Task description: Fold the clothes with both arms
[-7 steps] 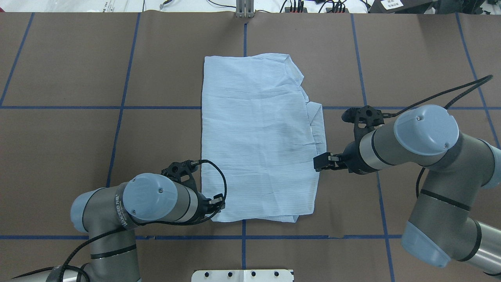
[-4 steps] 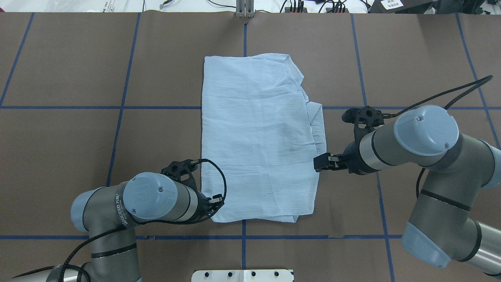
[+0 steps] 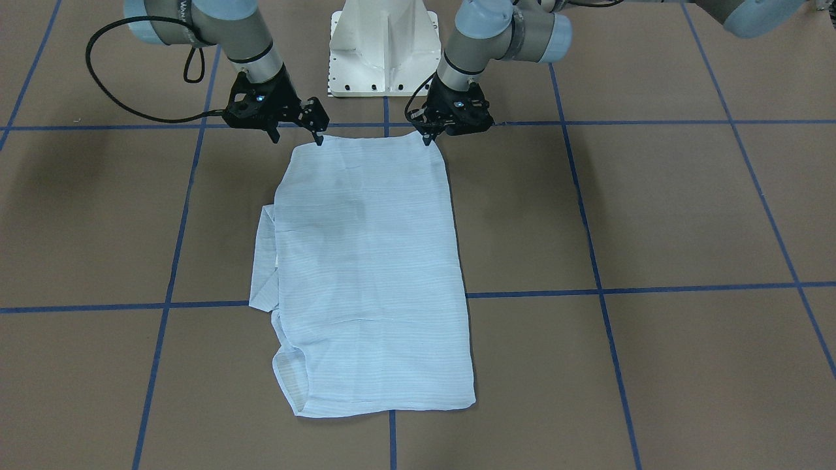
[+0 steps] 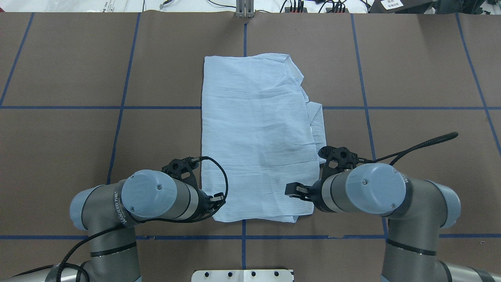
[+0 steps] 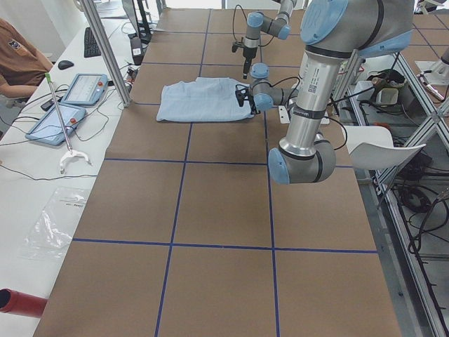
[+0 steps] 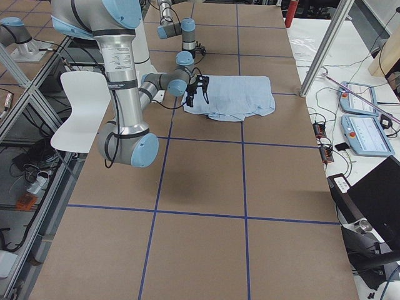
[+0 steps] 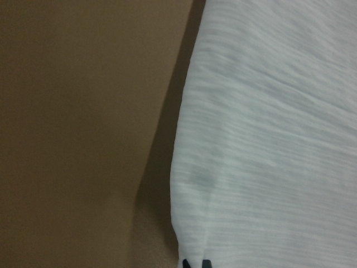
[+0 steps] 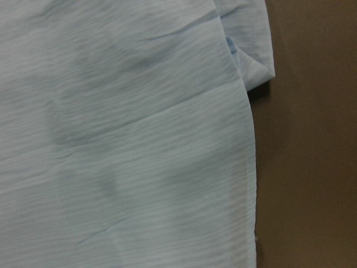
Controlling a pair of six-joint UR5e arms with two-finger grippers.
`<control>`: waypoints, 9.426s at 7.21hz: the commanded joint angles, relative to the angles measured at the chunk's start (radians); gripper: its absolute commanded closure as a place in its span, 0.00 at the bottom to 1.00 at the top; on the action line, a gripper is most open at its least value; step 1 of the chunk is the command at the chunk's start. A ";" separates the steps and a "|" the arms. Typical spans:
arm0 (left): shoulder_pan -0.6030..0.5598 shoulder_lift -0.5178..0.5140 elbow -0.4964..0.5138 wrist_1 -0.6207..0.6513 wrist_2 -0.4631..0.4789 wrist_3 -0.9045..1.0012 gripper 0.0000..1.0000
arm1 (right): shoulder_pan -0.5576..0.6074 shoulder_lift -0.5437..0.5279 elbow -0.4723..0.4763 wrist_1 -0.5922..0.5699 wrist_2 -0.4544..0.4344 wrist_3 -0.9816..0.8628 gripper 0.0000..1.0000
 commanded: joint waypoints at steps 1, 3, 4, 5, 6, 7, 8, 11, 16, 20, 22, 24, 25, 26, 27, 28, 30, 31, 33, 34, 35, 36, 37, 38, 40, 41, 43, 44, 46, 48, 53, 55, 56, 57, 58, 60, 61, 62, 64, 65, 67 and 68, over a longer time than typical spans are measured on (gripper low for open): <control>-0.003 -0.001 -0.001 0.000 0.000 0.002 1.00 | -0.073 0.114 -0.069 -0.149 -0.042 0.228 0.00; -0.006 -0.001 0.001 0.000 0.000 0.002 1.00 | -0.081 0.124 -0.085 -0.178 -0.047 0.284 0.00; -0.006 -0.001 -0.001 0.000 0.000 0.000 1.00 | -0.081 0.122 -0.092 -0.180 -0.047 0.285 0.00; -0.006 -0.002 0.001 0.000 0.000 0.000 1.00 | -0.078 0.124 -0.097 -0.178 -0.048 0.283 0.00; -0.008 -0.002 -0.001 0.000 0.000 0.000 1.00 | -0.078 0.131 -0.108 -0.177 -0.048 0.283 0.00; -0.008 -0.002 0.001 0.000 0.000 0.000 1.00 | -0.078 0.153 -0.120 -0.178 -0.048 0.285 0.00; -0.009 -0.001 0.001 0.000 0.000 0.000 1.00 | -0.078 0.183 -0.146 -0.178 -0.047 0.285 0.00; -0.009 -0.002 0.001 0.000 -0.002 0.000 1.00 | -0.070 0.202 -0.166 -0.180 -0.047 0.283 0.00; -0.009 -0.002 0.001 0.000 0.000 0.000 1.00 | -0.069 0.181 -0.165 -0.189 -0.045 0.285 0.12; -0.012 -0.001 0.005 0.000 0.003 0.002 1.00 | -0.070 0.182 -0.165 -0.188 -0.045 0.304 1.00; -0.016 -0.001 0.005 0.000 0.001 0.002 1.00 | -0.070 0.188 -0.149 -0.186 -0.041 0.306 1.00; -0.019 -0.001 -0.005 0.000 -0.002 0.002 1.00 | -0.067 0.188 -0.122 -0.185 -0.038 0.306 1.00; -0.020 0.001 -0.021 0.000 -0.003 0.002 1.00 | -0.067 0.188 -0.105 -0.183 -0.034 0.306 1.00; -0.023 0.007 -0.045 0.007 -0.005 0.002 1.00 | -0.067 0.187 -0.090 -0.179 -0.034 0.308 1.00; -0.023 0.012 -0.104 0.064 -0.006 0.002 1.00 | -0.066 0.185 -0.070 -0.174 -0.028 0.308 1.00; -0.023 0.013 -0.187 0.160 -0.041 0.000 1.00 | -0.063 0.178 -0.044 -0.172 0.022 0.309 1.00; -0.020 0.010 -0.327 0.330 -0.083 -0.004 1.00 | -0.061 0.156 0.070 -0.172 0.106 0.330 1.00; -0.011 0.009 -0.355 0.389 -0.135 -0.017 1.00 | -0.060 0.141 0.131 -0.174 0.213 0.337 1.00; 0.013 0.007 -0.402 0.472 -0.198 -0.049 1.00 | -0.040 0.104 0.231 -0.183 0.388 0.340 1.00; 0.029 0.002 -0.428 0.513 -0.230 -0.049 1.00 | -0.035 0.099 0.243 -0.183 0.428 0.347 1.00; 0.029 -0.004 -0.433 0.511 -0.232 -0.049 1.00 | -0.029 0.099 0.222 -0.182 0.426 0.346 1.00; 0.030 -0.022 -0.423 0.508 -0.230 -0.041 1.00 | 0.011 0.108 0.172 -0.180 0.414 0.337 1.00; 0.017 -0.030 -0.409 0.497 -0.217 -0.034 1.00 | 0.063 0.118 0.136 -0.177 0.409 0.328 1.00; -0.038 -0.036 -0.386 0.453 -0.217 -0.023 1.00 | 0.101 0.127 0.135 -0.177 0.389 0.299 1.00; -0.136 -0.060 -0.276 0.359 -0.218 0.049 1.00 | 0.121 0.136 0.124 -0.178 0.239 0.247 1.00; -0.190 -0.065 -0.240 0.309 -0.221 0.070 1.00 | 0.126 0.142 0.109 -0.180 0.169 0.152 1.00; -0.271 -0.109 -0.152 0.265 -0.224 0.103 1.00 | 0.186 0.192 0.038 -0.178 0.140 0.075 1.00; -0.299 -0.146 -0.092 0.256 -0.224 0.138 1.00 | 0.216 0.234 -0.011 -0.178 0.140 0.052 1.00; -0.324 -0.152 0.025 0.122 -0.224 0.141 1.00 | 0.259 0.280 -0.084 -0.172 0.136 -0.028 1.00; -0.348 -0.165 0.047 0.107 -0.224 0.150 1.00 | 0.287 0.338 -0.186 -0.169 0.131 -0.077 1.00; -0.367 -0.208 0.258 -0.075 -0.221 0.160 1.00 | 0.301 0.377 -0.370 -0.028 0.131 -0.081 1.00; -0.365 -0.209 0.265 -0.077 -0.221 0.154 1.00 | 0.301 0.378 -0.384 -0.027 0.137 -0.073 0.83; -0.367 -0.209 0.266 -0.075 -0.220 0.150 0.54 | 0.299 0.378 -0.402 -0.027 0.139 -0.071 0.02; -0.367 -0.217 0.265 -0.075 -0.218 0.153 0.01 | 0.301 0.378 -0.413 -0.028 0.172 -0.068 0.00; -0.371 -0.218 0.265 -0.072 -0.218 0.158 0.01 | 0.327 0.372 -0.413 -0.025 0.246 -0.080 0.00; -0.405 -0.209 0.269 -0.066 -0.221 0.175 0.01 | 0.341 0.378 -0.402 -0.022 0.255 -0.122 0.00; -0.413 -0.191 0.265 -0.063 -0.227 0.214 0.01 | 0.335 0.380 -0.396 -0.025 0.251 -0.125 0.00; -0.420 -0.179 0.260 -0.063 -0.224 0.222 0.01 | 0.297 0.378 -0.396 -0.005 0.233 -0.134 0.00; -0.439 -0.119 0.205 -0.061 -0.226 0.244 0.01 | 0.223 0.401 -0.414 -0.007 0.106 -0.282 0.00; -0.442 -0.096 0.174 -0.060 -0.224 0.280 0.01 | 0.217 0.421 -0.450 -0.007 0.070 -0.345 0.00; -0.447 -0.088 0.165 -0.058 -0.224 0.281 0.01 | 0.218 0.528 -0.615 -0.005 0.026 -0.450 0.00; -0.451 -0.084 0.165 -0.058 -0.224 0.281 0.01 | 0.218 0.555 -0.663 -0.002 0.022 -0.455 0.00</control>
